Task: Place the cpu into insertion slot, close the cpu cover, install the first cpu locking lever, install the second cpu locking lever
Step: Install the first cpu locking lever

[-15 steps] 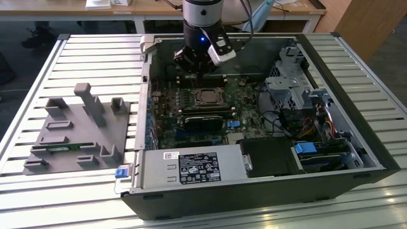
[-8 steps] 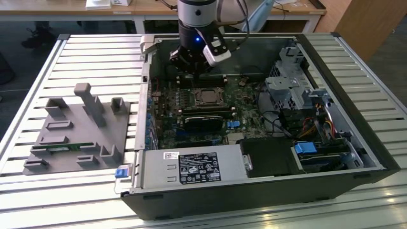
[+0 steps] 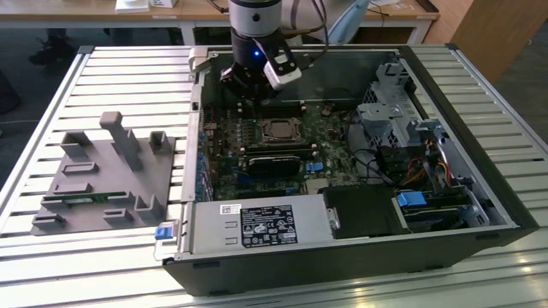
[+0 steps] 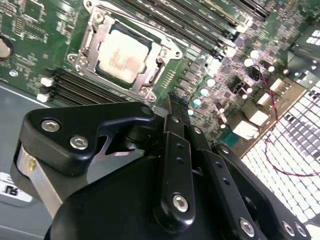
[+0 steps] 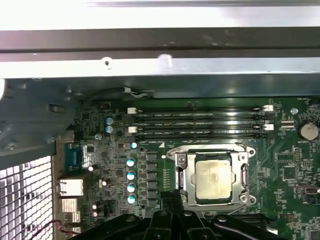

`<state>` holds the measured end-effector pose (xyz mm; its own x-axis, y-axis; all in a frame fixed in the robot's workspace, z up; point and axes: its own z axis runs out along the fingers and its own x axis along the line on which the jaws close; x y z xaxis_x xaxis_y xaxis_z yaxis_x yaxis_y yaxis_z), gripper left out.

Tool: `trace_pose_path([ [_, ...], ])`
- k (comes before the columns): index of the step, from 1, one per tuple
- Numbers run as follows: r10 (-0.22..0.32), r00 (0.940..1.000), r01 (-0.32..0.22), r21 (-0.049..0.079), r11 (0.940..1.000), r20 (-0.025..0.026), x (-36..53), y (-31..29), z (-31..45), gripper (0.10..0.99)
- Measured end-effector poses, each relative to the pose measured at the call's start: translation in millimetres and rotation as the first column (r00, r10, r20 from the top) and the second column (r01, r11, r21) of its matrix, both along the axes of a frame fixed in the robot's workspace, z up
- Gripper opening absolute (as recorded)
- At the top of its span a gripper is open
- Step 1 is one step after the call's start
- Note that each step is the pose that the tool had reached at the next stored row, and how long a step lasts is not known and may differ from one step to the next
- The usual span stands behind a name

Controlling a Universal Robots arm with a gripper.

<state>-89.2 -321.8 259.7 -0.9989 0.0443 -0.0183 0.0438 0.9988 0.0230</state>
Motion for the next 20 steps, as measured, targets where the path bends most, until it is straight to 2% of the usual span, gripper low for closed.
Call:
trace_pose_path([
  [7,0.001,1.0,-0.001,0.0,1.0,0.0,-6.9,2.2,-1.8,0.106],
  [16,0.002,1.0,-0.002,0.0,1.0,-0.0001,-10.8,19.3,-4.2,0.106],
  [20,0.003,1.0,-0.003,0.0,1.0,0.0,-12.4,23.5,-5.3,0.106],
])
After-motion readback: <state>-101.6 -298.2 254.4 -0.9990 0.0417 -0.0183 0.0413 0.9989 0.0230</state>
